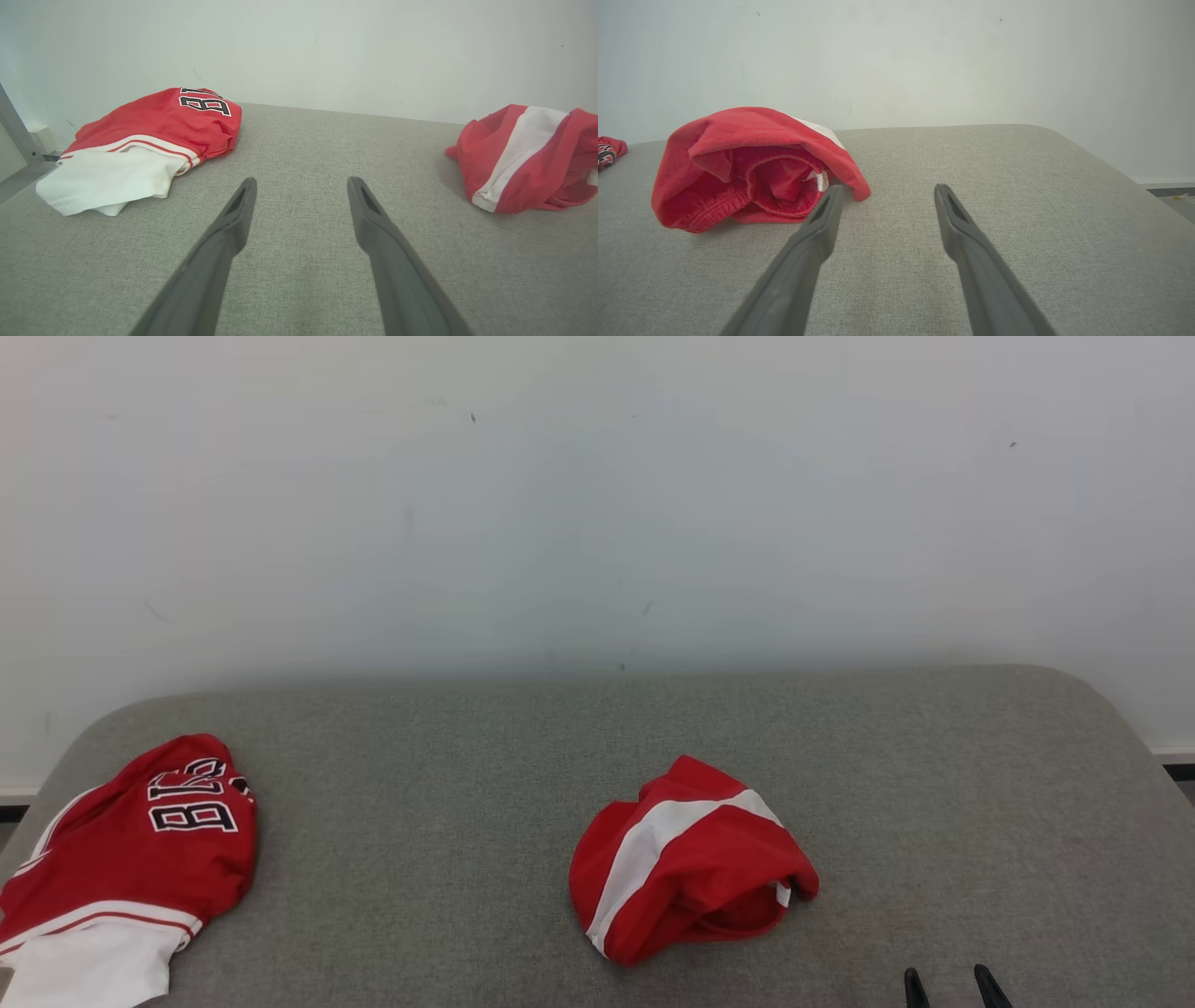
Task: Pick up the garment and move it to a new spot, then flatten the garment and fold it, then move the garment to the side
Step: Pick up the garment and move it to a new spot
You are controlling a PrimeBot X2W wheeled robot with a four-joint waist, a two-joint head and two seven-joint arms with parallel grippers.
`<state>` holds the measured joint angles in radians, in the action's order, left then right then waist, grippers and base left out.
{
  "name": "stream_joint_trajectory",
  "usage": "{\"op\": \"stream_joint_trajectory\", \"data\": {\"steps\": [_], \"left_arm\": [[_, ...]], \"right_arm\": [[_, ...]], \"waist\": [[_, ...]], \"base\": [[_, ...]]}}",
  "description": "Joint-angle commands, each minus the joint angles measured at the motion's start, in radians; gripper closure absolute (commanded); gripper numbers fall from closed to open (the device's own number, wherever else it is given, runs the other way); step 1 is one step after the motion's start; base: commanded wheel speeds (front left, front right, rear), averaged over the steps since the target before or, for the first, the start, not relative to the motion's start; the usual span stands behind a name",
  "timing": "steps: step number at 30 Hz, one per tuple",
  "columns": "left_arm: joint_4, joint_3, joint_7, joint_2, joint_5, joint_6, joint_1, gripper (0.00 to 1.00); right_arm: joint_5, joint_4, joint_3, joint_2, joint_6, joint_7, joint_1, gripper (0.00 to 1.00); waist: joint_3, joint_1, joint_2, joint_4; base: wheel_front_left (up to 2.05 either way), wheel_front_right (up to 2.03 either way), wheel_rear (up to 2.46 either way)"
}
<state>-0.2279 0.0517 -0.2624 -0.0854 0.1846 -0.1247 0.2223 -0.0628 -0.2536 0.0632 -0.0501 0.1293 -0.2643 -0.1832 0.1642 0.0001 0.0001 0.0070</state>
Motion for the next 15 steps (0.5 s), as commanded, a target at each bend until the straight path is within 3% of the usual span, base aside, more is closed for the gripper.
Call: {"op": "stream_joint_trajectory", "data": {"steps": [1, 11, 15], "left_arm": [[-0.002, 0.0, -0.002, 0.002, 0.006, -0.006, -0.01, 0.0], [-0.044, -0.05, -0.002, 0.005, 0.022, -0.005, -0.027, 0.0], [-0.104, -0.155, -0.002, 0.013, 0.039, -0.005, -0.061, 0.0]], "right_arm": [[-0.006, -0.002, 0.0, 0.0, 0.003, -0.002, 0.005, 0.0], [-0.014, -0.001, -0.013, 0.0, 0.003, -0.002, 0.015, 0.0], [-0.01, -0.001, -0.02, 0.0, 0.003, -0.002, 0.016, 0.0]], "waist": [[-0.002, -0.0001, -0.0001, -0.003], [-0.008, -0.0001, -0.0001, -0.025], [-0.023, -0.0001, -0.0001, -0.061]], "base": [[0.0, 0.0, 0.0], [0.0, 0.0, 0.0], [0.0, 0.0, 0.0]]}}
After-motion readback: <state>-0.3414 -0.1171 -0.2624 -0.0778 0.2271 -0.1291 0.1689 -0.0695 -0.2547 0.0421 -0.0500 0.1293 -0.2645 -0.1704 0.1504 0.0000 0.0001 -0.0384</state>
